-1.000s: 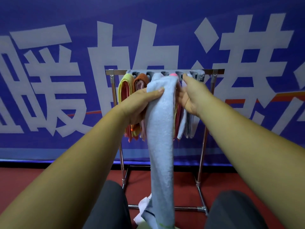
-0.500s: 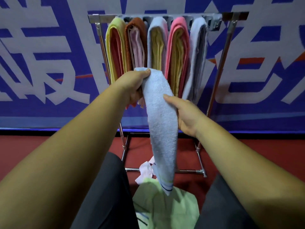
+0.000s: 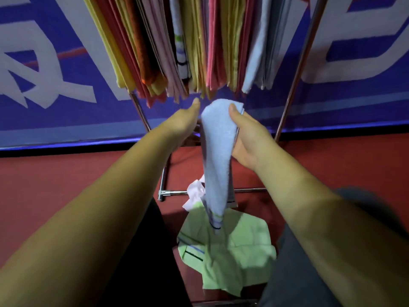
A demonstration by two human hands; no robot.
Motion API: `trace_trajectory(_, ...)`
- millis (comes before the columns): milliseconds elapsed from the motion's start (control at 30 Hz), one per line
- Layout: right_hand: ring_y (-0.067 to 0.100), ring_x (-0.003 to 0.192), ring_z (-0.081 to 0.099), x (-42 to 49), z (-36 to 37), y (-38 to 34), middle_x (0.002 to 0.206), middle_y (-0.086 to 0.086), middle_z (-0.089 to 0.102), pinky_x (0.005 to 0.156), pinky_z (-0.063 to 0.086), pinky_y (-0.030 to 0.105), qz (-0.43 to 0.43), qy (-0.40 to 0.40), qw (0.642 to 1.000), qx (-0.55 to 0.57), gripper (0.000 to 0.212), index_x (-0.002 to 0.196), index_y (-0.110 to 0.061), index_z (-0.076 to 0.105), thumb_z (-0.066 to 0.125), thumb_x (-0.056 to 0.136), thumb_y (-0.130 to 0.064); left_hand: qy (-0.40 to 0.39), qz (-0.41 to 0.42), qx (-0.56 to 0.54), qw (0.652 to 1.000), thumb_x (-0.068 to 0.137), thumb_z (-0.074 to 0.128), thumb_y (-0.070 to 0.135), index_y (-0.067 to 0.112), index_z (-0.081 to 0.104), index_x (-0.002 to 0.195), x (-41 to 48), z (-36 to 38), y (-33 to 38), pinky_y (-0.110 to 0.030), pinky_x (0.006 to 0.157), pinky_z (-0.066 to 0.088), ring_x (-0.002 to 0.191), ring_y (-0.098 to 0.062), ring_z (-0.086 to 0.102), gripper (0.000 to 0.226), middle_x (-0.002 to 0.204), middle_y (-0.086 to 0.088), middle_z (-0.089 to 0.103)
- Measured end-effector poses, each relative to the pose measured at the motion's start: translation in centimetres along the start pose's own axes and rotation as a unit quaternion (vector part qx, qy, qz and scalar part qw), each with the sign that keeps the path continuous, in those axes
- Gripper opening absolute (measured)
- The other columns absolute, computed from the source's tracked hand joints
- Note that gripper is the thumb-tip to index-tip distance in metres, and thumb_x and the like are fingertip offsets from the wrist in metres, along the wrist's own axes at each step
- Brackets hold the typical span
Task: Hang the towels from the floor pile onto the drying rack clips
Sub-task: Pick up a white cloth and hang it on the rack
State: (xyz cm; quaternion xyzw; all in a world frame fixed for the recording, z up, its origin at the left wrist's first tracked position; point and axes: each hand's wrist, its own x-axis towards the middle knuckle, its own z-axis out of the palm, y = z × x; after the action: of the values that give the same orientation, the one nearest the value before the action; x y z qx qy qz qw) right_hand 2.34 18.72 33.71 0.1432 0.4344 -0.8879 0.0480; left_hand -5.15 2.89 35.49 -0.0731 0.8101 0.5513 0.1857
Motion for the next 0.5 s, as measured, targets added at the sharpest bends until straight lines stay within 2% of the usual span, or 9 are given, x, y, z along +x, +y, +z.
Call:
trace_trajectory(100, 0.030, 0.140, 0.059, 2.0, -0.8, 0.9, 0.153, 0.015, 0.059, 0.122, 0.042, 0.051, 0.029, 0.050, 0.998, 0.034, 0.049, 0.157, -0.015, 0.048, 0.053, 0.111, -0.033, 0.015, -0.046, 0.063, 0.997, 0.104, 0.042, 0.028, 0.007, 0.066, 0.107, 1.4, 1.6, -3.2, -0.035, 0.074, 0.053, 0.079, -0.030, 0.069, 0.032, 0.111, -0.018, 0.075)
trace_trajectory(133, 0.029, 0.138, 0.061, 2.6, -0.9, 1.0, 0.151, 0.014, 0.061, 0.122, 0.042, 0.052, 0.033, 0.064, 0.997, 0.041, 0.048, 0.156, -0.015, 0.050, 0.055, 0.111, -0.032, 0.009, -0.055, 0.096, 0.994, 0.102, 0.044, 0.018, 0.007, 0.064, 0.101, 1.4, 1.8, -4.2, -0.034, 0.072, 0.055, 0.077, -0.028, 0.068, 0.023, 0.106, -0.017, 0.072)
trace_trajectory(200, 0.027, 0.127, 0.067, 3.7, -0.7, 0.9, 0.146, 0.014, 0.065, 0.117, 0.047, 0.054, 0.035, 0.072, 0.996, 0.039, 0.045, 0.150, -0.015, 0.054, 0.058, 0.108, -0.032, -0.024, -0.060, 0.167, 0.984, 0.093, 0.048, 0.009, 0.003, 0.063, 0.091, 2.0, 2.1, -6.0, -0.038, 0.076, 0.059, 0.085, -0.034, 0.074, 0.017, 0.097, -0.021, 0.071)
trace_trajectory(267, 0.028, 0.120, 0.068, 5.1, -0.1, 0.5, 0.144, 0.015, 0.065, 0.113, 0.050, 0.057, 0.034, 0.094, 0.995, 0.009, 0.039, 0.142, -0.014, 0.058, 0.060, 0.107, -0.030, -0.085, -0.034, 0.210, 0.973, 0.083, 0.051, 0.011, -0.001, 0.067, 0.088, 2.7, 2.6, -6.5, -0.037, 0.072, 0.054, 0.080, -0.031, 0.069, 0.020, 0.083, -0.016, 0.071)
trace_trajectory(333, 0.030, 0.124, 0.067, 6.2, 0.5, 0.5, 0.140, 0.011, 0.067, 0.111, 0.052, 0.057, 0.037, 0.121, 0.992, 0.019, 0.028, 0.135, -0.023, 0.059, 0.061, 0.107, -0.023, -0.131, 0.016, 0.219, 0.967, 0.083, 0.059, 0.009, 0.007, 0.069, 0.082, 2.9, 3.4, -5.7, -0.028, 0.065, 0.050, 0.069, -0.019, 0.057, 0.011, 0.068, 0.002, 0.067)
trace_trajectory(367, 0.030, 0.123, 0.068, 6.7, 0.7, 0.7, 0.139, 0.008, 0.068, 0.108, 0.054, 0.057, 0.029, 0.124, 0.991, 0.028, 0.033, 0.137, -0.027, 0.059, 0.061, 0.105, -0.018, -0.138, 0.047, 0.223, 0.964, 0.084, 0.062, 0.009, 0.009, 0.071, 0.084, 3.2, 3.9, -5.4, -0.030, 0.066, 0.054, 0.069, -0.017, 0.059, 0.009, 0.071, 0.004, 0.071)
trace_trajectory(433, 0.030, 0.122, 0.069, 7.5, 0.9, 1.2, 0.140, 0.004, 0.068, 0.106, 0.055, 0.058, 0.006, 0.129, 0.991, 0.042, 0.051, 0.147, -0.034, 0.056, 0.061, 0.102, -0.011, -0.114, 0.103, 0.232, 0.960, 0.085, 0.069, 0.018, 0.010, 0.074, 0.097, 4.3, 5.0, -5.8, -0.038, 0.080, 0.059, 0.084, -0.024, 0.070, 0.015, 0.091, -0.007, 0.078)
trace_trajectory(500, 0.029, 0.124, 0.067, 8.0, 0.9, 1.6, 0.143, 0.002, 0.066, 0.108, 0.053, 0.058, -0.018, 0.132, 0.990, 0.046, 0.059, 0.150, -0.036, 0.053, 0.059, 0.100, -0.006, -0.061, 0.143, 0.265, 0.952, 0.084, 0.069, 0.037, 0.015, 0.071, 0.102, 5.4, 6.1, -6.9, -0.040, 0.077, 0.058, 0.089, -0.028, 0.071, 0.029, 0.094, -0.008, 0.074)
